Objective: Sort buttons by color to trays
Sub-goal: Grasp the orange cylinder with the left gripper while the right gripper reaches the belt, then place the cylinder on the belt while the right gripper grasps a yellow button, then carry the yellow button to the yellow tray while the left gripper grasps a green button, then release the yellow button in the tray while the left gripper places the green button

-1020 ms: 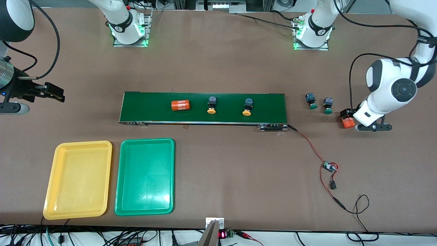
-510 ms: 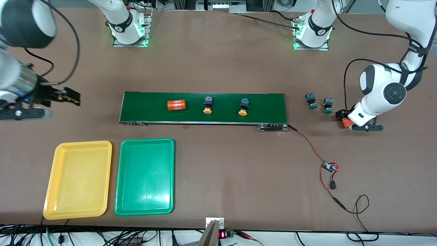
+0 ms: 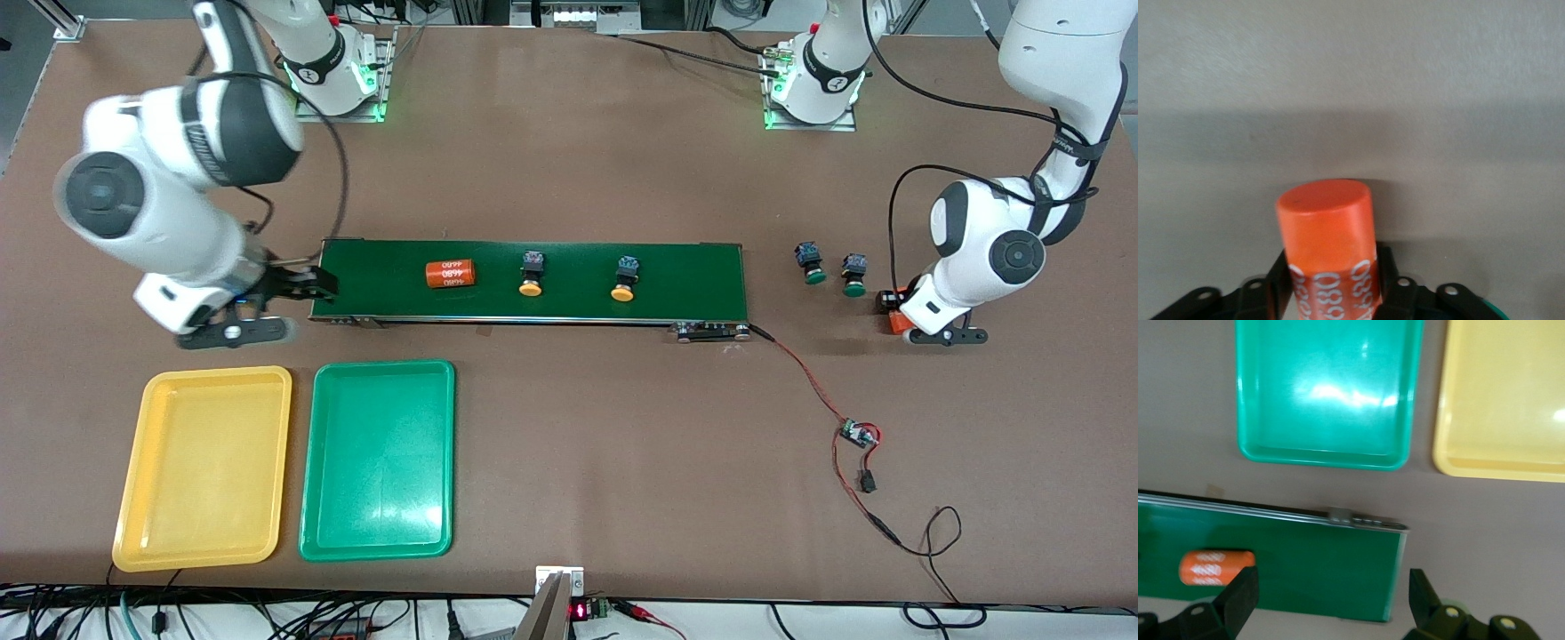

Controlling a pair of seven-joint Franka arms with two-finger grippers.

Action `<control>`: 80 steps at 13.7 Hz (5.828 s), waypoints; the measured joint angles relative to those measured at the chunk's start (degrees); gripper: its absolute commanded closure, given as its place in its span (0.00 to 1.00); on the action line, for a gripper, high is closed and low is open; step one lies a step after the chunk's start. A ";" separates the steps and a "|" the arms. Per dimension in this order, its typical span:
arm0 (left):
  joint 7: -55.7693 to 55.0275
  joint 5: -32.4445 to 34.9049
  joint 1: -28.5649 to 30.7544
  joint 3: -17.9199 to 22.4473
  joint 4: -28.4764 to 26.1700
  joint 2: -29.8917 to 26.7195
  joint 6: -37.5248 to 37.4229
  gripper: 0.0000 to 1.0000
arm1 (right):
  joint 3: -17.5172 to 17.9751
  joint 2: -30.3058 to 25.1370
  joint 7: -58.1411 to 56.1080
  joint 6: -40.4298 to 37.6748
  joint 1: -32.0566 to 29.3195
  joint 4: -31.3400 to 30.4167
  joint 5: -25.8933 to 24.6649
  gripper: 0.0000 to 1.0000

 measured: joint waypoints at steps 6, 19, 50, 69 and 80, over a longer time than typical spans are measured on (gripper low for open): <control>0.38 -0.15 -0.33 -5.93 13.28 -1.89 -25.63 0.84 | 1.74 1.49 16.72 7.93 10.78 -5.67 2.09 0.00; 28.87 -4.76 -6.33 -33.16 15.78 -1.24 -24.97 0.88 | 5.05 8.77 26.50 18.78 17.94 -11.36 3.84 0.00; -13.75 -5.22 -7.21 -11.63 -6.08 -10.65 -19.10 0.00 | -9.13 13.69 -3.76 20.65 -0.54 -4.23 0.39 0.86; -15.68 -5.44 -7.41 -14.98 0.48 -11.65 -22.26 0.75 | -7.78 30.40 -22.54 26.86 -13.37 9.35 6.31 0.00; -18.49 -21.95 -13.27 -23.88 5.24 -2.16 -7.30 0.00 | -5.29 22.25 -17.29 8.66 -11.17 11.62 10.93 0.00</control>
